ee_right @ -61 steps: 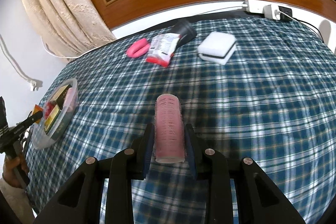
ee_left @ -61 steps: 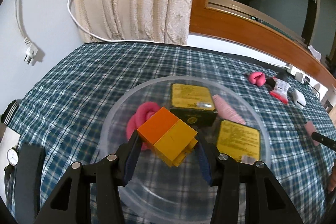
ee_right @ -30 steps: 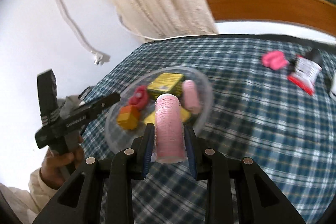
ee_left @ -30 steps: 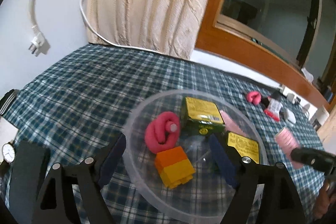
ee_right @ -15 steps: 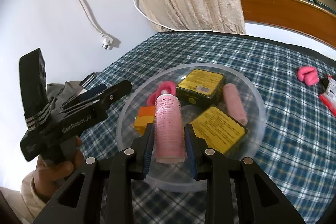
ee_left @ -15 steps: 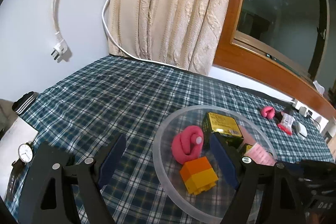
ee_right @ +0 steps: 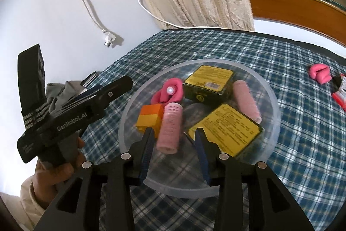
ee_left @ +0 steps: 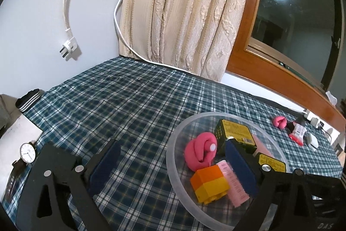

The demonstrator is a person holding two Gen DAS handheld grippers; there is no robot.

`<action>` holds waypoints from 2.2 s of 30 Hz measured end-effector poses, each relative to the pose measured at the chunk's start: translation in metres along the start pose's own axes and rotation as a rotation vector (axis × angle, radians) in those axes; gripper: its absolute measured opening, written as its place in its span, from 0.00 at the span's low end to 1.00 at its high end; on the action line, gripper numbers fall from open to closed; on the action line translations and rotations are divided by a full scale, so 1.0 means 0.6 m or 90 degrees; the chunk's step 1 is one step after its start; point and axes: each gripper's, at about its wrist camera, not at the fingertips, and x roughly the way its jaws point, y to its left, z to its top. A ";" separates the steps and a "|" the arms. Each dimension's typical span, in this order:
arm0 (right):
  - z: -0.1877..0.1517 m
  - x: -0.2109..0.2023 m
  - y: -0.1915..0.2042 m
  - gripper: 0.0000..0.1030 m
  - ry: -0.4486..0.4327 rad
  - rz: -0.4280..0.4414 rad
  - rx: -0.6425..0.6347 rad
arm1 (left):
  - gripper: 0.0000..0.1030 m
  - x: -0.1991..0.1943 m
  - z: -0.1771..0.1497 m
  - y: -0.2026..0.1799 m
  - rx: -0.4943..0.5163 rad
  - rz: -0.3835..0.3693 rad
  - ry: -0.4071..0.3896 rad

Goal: Organize objects
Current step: 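Carry the pink roller with the right tool into the bowl and open, then move the open right tool away from the bowl toward the white square case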

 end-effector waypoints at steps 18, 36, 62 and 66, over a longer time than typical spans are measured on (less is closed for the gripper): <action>-0.010 -0.028 -0.055 0.87 -0.035 -0.049 0.049 | 0.99 0.005 -0.008 -0.043 0.054 0.011 0.012; -0.026 -0.055 -0.095 0.90 -0.037 -0.114 0.072 | 0.99 -0.002 -0.012 -0.109 0.118 0.004 0.011; -0.059 -0.123 -0.217 0.91 -0.030 -0.271 0.130 | 0.99 0.005 -0.026 -0.248 0.211 -0.053 0.040; -0.064 -0.136 -0.234 0.91 -0.031 -0.288 0.136 | 0.99 0.006 -0.032 -0.279 0.231 -0.064 0.044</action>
